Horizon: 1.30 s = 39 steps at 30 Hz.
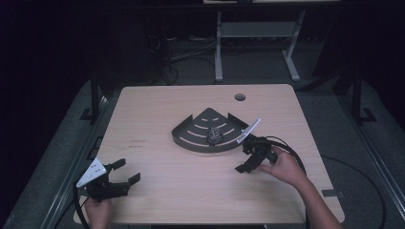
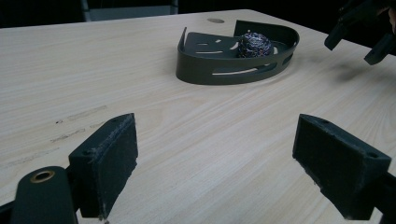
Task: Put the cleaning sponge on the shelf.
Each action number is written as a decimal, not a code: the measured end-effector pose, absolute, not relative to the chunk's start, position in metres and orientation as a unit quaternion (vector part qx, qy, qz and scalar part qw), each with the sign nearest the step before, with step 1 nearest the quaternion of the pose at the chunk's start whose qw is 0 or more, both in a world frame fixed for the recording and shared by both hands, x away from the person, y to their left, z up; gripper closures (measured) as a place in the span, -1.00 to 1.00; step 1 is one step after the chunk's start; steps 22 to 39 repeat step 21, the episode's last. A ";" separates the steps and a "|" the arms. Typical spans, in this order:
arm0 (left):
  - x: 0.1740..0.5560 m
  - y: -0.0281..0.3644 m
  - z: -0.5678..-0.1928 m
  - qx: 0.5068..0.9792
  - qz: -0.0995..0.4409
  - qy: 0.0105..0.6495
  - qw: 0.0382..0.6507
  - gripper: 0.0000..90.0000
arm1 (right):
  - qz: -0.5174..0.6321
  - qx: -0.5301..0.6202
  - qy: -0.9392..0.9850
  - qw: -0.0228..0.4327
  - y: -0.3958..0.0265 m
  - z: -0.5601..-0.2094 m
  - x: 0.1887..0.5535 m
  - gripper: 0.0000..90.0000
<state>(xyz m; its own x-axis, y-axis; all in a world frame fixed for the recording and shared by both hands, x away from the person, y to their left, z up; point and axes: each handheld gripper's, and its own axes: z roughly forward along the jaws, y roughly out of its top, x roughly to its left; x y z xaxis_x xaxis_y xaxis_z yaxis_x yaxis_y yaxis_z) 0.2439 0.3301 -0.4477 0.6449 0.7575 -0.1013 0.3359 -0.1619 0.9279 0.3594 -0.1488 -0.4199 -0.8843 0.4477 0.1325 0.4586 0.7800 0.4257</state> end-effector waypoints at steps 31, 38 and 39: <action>0.244 0.329 -0.448 0.736 0.198 0.372 0.530 -0.70 | -0.234 -0.242 -0.941 0.019 -0.156 -0.430 0.346 -0.64; 0.244 0.329 -0.448 0.736 0.198 0.372 0.530 -0.70 | -0.234 -0.242 -0.941 0.019 -0.156 -0.430 0.346 -0.64; 0.244 0.329 -0.448 0.736 0.198 0.372 0.530 -0.70 | -0.234 -0.242 -0.941 0.019 -0.156 -0.430 0.346 -0.64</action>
